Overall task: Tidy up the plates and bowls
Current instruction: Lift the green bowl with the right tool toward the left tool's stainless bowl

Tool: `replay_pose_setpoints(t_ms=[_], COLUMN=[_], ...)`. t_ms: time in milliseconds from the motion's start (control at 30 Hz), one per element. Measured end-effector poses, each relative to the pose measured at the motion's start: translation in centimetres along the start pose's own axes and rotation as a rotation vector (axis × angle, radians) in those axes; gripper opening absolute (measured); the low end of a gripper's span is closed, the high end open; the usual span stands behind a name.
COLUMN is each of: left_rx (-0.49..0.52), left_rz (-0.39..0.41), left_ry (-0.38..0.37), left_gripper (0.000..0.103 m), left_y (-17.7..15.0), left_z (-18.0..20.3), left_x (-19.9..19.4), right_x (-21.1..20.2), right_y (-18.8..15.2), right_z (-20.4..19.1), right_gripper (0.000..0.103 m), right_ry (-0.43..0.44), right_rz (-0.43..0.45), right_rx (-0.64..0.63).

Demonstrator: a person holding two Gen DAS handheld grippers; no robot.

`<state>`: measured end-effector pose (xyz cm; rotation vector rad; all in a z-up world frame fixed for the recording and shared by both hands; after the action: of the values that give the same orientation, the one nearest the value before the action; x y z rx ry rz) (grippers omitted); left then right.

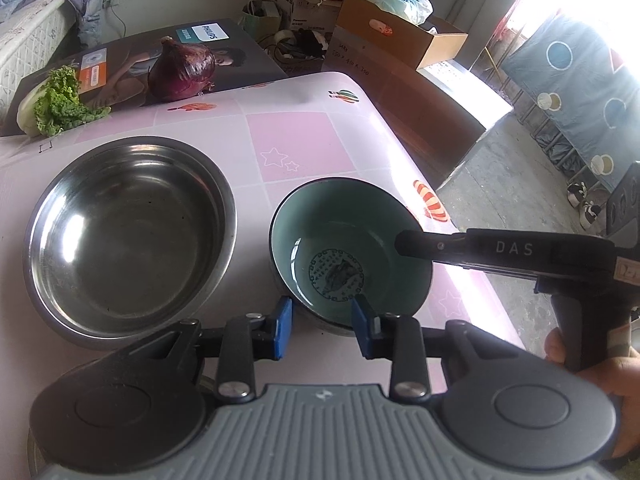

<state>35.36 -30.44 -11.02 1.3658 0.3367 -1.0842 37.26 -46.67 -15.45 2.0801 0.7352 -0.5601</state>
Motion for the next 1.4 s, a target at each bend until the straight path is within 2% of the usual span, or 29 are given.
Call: replay_pose_setpoints(t_ms=[233, 500, 567, 900, 1400], left_rx=[0.038, 0.060, 0.049, 0.051, 0.056], left_rz=[-0.025, -0.054, -0.063, -0.094, -0.151], left_ry=[-0.064, 0.020, 0.038, -0.007, 0.048], left_gripper=[0.032, 0.032, 0.027, 0.030, 0.033], left_y=[-0.9, -0.3, -0.3, -1.5, -1.5], left_z=[1.9, 1.5, 1.2, 1.7, 1.7], left_x=[-0.4, 2.0, 2.3, 0.6, 3.6], right_x=[-3.1, -3.7, -3.2, -4.3, -2.7], right_y=[-1.9, -2.1, -1.9, -2.5, -2.7], right_z=[1.9, 2.4, 2.3, 1.8, 2.7], right_gripper=[0.013, 0.016, 0.016, 0.016, 0.019], right_ry=[-0.021, -0.019, -0.032, -0.027, -0.047], right_rz=[-0.007, 0.012, 0.010, -0.016, -0.014], right_rx=[0.016, 0.040, 0.038, 0.021, 0.087])
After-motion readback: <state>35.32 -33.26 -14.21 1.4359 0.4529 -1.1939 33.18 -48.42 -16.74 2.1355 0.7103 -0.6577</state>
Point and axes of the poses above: each gripper's, at about its wrist camera, not at the fingertips, and x roughly the way its jaws point, z to its right, y to its top, the point moved 9 cm from there along x, roughly the way its jaws point, and after that the axes turned 10 degrees about z, right-handed, at the moved point
